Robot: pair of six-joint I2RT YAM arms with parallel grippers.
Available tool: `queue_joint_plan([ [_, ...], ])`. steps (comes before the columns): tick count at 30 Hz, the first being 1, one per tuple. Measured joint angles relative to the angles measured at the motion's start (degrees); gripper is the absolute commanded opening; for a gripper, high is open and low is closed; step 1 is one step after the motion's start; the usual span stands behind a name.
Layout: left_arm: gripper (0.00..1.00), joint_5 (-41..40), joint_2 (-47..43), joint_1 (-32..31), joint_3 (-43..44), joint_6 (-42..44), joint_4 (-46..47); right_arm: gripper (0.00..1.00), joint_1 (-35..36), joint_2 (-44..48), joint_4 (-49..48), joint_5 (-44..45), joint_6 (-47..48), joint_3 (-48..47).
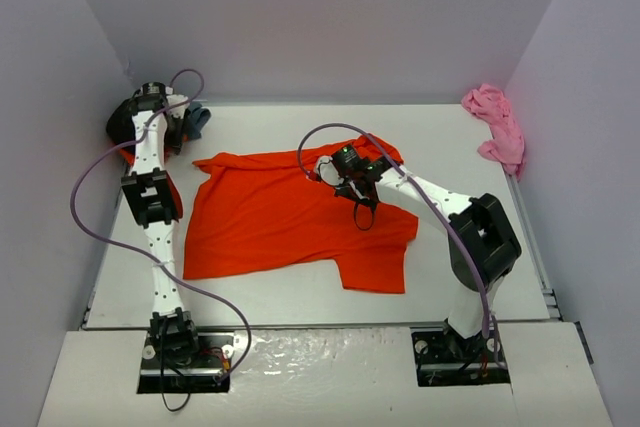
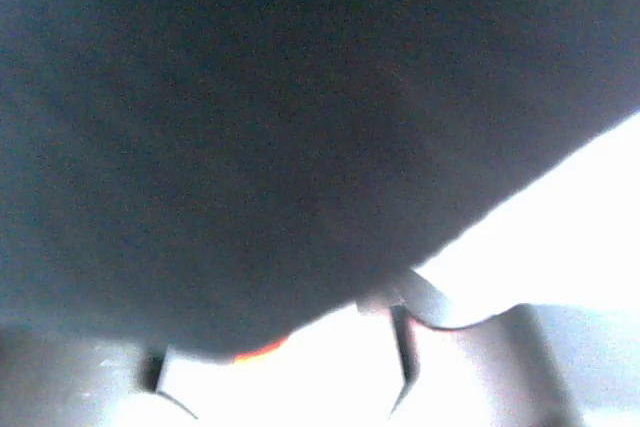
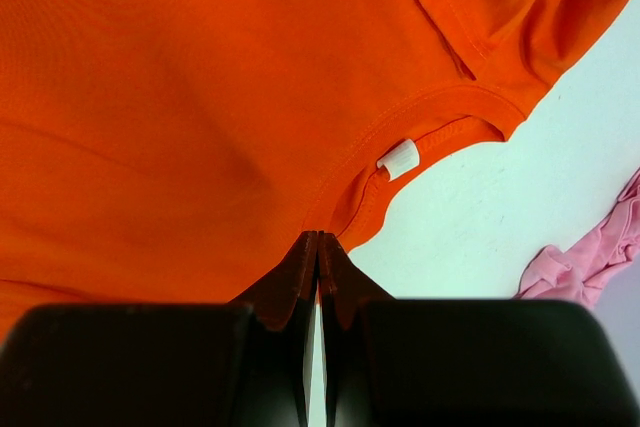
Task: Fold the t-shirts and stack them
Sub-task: Flatten the tshirt out
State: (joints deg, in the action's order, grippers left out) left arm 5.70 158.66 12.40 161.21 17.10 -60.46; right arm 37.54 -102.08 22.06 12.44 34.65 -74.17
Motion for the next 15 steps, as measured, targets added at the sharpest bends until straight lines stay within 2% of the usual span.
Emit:
queue_joint_plan([
  [5, 0.63, 3.5, -1.3, -3.6, 0.3, -1.2, -0.3, 0.00, 0.0, -0.1, -0.5, 0.2, 0.0, 0.7],
  [11, 0.65, 7.8, -6.1, -10.3, 2.1, -2.6, -0.1, 0.00, 0.0, -1.2, -1.8, 0.9, 0.0, 1.7],
  [15, 0.62, 10.8, -12.0, -15.3, 2.1, -3.2, 0.4, 0.00, -0.4, -2.8, -2.7, 1.1, 0.0, 2.7],
])
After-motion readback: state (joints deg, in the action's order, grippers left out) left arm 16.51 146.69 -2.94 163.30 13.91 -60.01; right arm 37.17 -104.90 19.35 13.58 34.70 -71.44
